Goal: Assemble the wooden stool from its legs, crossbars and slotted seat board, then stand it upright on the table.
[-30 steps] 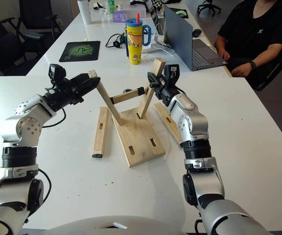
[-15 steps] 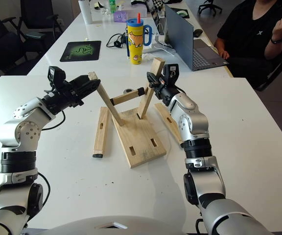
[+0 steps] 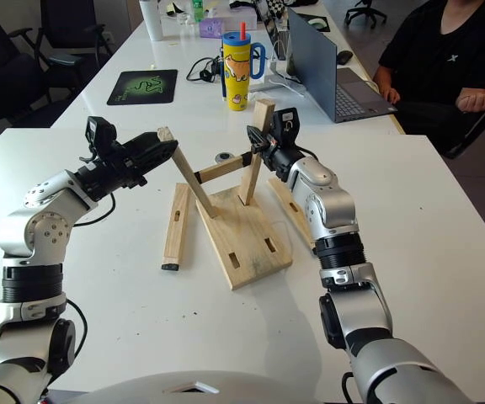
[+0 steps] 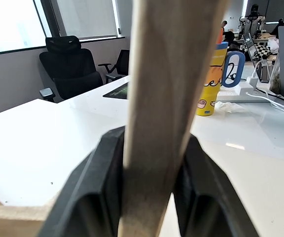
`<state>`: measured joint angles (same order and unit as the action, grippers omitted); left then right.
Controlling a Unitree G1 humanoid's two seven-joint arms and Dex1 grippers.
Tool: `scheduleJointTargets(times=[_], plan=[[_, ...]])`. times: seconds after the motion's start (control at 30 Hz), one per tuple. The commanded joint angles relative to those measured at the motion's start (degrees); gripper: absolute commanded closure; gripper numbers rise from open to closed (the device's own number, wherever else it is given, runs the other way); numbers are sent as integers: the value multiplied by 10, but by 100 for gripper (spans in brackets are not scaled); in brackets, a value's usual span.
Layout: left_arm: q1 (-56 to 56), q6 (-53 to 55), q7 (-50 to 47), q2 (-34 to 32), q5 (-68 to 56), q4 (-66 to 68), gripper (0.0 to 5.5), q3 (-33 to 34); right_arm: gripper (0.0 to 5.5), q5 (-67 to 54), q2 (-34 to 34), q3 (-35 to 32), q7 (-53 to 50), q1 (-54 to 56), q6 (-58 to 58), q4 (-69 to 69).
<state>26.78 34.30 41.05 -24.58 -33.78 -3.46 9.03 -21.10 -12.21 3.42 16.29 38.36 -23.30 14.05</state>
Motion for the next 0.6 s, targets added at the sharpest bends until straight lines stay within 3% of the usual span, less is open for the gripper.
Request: scheduleJointTargets(times=[0.03,0.3,0.33,0.6], plan=[[12,-7,13,17,-6,-19,332,-28,438,63,-4,74,39,-46,-7,-2],[13,-15,1,17,13,-11,333,-39,425,63,-24,114,55,-88,-68,6],[15,-16,0,18,14,-10,333,-40,387,59,-25,116,59,-91,-79,7],[14,-22,-4,18,17,-9,333,-44,263,63,-36,124,80,-109,-140,24]])
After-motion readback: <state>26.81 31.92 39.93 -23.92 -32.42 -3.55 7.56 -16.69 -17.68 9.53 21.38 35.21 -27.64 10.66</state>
